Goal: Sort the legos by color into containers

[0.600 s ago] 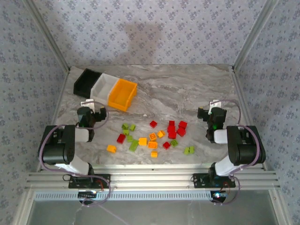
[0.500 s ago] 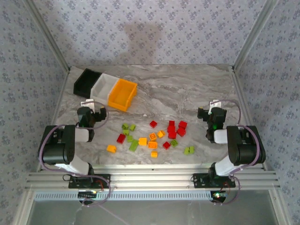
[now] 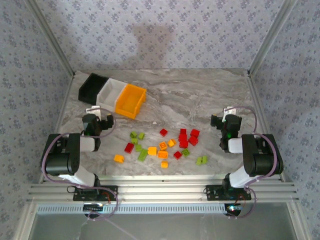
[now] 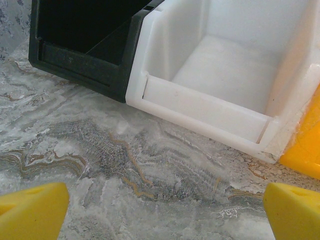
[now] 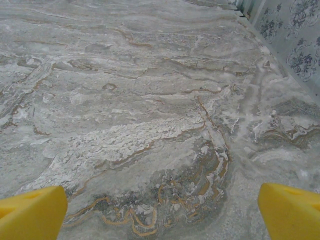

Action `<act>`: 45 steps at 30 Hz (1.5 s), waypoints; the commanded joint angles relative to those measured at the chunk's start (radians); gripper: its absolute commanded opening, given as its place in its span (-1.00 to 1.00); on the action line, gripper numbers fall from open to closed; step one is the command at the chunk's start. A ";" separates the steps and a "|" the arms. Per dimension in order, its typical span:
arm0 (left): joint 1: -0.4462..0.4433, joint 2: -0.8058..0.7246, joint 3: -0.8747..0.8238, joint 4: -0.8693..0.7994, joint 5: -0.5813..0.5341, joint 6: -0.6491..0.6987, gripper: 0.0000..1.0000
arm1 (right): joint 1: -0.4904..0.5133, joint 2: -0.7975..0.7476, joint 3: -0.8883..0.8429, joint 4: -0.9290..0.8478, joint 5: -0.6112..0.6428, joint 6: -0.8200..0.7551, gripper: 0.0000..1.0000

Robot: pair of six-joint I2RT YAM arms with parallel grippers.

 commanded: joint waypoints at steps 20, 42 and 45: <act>-0.010 -0.210 0.130 -0.337 -0.016 -0.006 1.00 | 0.099 -0.133 0.070 -0.169 0.214 -0.009 0.99; -0.003 -0.468 0.242 -0.559 -0.002 -0.964 1.00 | 0.401 -0.005 0.542 -0.718 0.007 0.689 1.00; 0.009 -0.498 0.255 -0.610 0.033 -0.968 1.00 | 0.486 0.077 0.655 -0.766 -0.069 0.733 1.00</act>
